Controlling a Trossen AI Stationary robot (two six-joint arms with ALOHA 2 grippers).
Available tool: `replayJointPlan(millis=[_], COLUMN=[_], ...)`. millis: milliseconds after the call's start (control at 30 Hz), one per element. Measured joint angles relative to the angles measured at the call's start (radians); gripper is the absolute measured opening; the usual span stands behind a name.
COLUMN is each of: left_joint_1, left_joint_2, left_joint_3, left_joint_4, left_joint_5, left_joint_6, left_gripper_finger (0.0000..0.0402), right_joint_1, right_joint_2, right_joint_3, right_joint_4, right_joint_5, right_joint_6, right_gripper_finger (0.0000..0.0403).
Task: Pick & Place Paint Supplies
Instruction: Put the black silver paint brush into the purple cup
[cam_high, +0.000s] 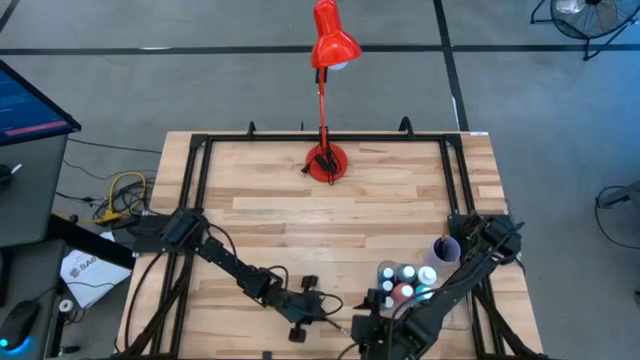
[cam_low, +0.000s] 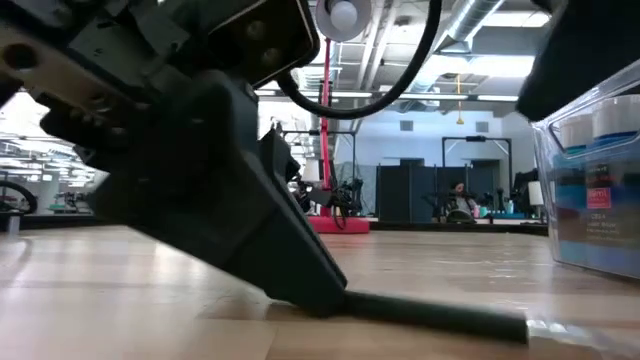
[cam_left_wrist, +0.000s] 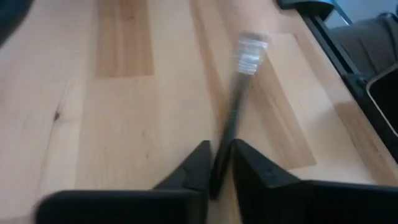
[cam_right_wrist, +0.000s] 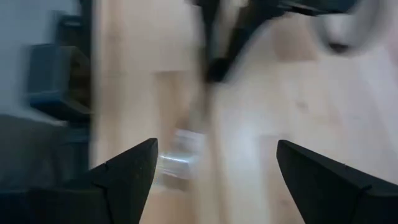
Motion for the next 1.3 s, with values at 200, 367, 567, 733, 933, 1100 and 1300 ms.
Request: replayJointPlan(millis=[200,367,567,733,933,1100,1300], left_joint_1=[0.007,0.010,0.010,0.010,0.018,0.032,0.040], left_joint_2=[0.000,-0.001,-0.001,-0.001,-0.002,-0.002,-0.002], left_joint_3=[0.001,0.001,0.001,0.000,0.000,0.000,0.000], left_joint_4=[-0.011,-0.012,-0.014,-0.014,-0.014,-0.015,-0.014], left_joint_5=[-0.015,-0.011,-0.011,-0.009,0.010,0.037,0.051], left_joint_6=[-0.129,-0.150,-0.153,-0.169,-0.258,-0.344,-0.393], left_gripper_finger=[0.0005,0.0002,0.0001,0.0001,0.0001,0.0001,0.0001], right_joint_1=[-0.003,-0.013,-0.055,-0.091,-0.128,-0.133,-0.131], right_joint_2=[0.005,0.005,0.006,0.006,0.006,0.006,0.006], right_joint_3=[0.002,0.003,0.059,0.086,0.087,0.087,0.084], right_joint_4=[0.027,0.020,-0.052,-0.110,-0.168,-0.198,-0.196], right_joint_5=[-0.040,-0.063,-0.149,-0.178,-0.282,-0.286,-0.290], right_joint_6=[-0.022,-0.042,-0.094,-0.139,-0.155,-0.169,-0.197], right_gripper_finger=[0.0319,0.0310,0.0296,0.0291,0.0291,0.0291,0.0291])
